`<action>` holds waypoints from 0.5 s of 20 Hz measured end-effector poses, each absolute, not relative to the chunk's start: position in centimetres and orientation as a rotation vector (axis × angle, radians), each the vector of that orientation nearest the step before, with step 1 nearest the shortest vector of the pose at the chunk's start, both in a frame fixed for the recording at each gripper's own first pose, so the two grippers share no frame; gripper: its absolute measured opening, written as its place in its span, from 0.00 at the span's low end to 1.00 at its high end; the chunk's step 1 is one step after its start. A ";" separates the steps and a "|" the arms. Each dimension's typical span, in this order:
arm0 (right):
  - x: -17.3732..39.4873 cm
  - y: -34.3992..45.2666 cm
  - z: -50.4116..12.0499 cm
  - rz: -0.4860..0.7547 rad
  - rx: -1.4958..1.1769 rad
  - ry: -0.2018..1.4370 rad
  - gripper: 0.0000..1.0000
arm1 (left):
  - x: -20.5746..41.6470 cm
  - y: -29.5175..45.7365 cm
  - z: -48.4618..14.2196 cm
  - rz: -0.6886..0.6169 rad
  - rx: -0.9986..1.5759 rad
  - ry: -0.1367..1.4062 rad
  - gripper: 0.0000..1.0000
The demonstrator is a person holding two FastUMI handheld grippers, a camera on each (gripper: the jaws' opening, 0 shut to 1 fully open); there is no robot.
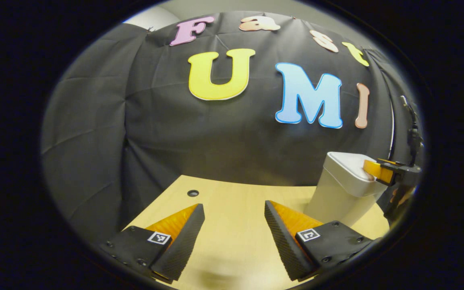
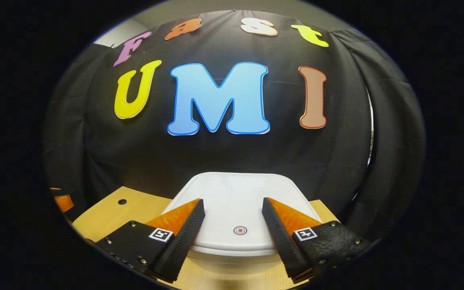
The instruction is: Press the lid of the desktop garbage bin to open it, pick up the crumpled paper on the desktop and throw it into the bin, then pick up the pop can on the desktop and drop it into the bin, and finally close the garbage bin lid.
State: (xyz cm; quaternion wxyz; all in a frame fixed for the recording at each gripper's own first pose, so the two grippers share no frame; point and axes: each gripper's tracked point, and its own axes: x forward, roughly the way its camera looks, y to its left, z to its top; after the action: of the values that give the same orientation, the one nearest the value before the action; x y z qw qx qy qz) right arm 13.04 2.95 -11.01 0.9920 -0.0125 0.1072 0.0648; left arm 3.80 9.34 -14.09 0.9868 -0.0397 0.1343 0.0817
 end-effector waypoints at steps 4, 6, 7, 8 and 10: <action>12.8 2.9 -11.2 0.128 -0.021 0.205 0.94 | 3.6 9.1 -14.2 0.158 -0.094 0.273 1.00; 12.8 2.9 -11.3 0.130 -0.019 0.205 0.94 | 3.4 8.9 -14.3 0.153 -0.104 0.273 1.00; 12.8 2.9 -11.3 0.131 -0.017 0.199 0.95 | 3.5 8.8 -14.3 0.152 -0.108 0.273 1.00; 12.9 2.9 -11.5 0.133 -0.014 0.192 0.95 | 3.5 8.7 -14.3 0.150 -0.111 0.273 1.00; 13.0 2.9 -11.6 0.133 0.003 0.175 0.95 | 3.5 8.7 -14.3 0.147 -0.113 0.272 1.00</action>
State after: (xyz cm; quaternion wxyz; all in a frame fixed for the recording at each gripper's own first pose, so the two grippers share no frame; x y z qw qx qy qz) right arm 12.98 2.95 -11.57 0.9940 0.0015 0.0872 0.0664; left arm 3.52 8.70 -14.33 0.9865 -0.0564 0.1354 0.0730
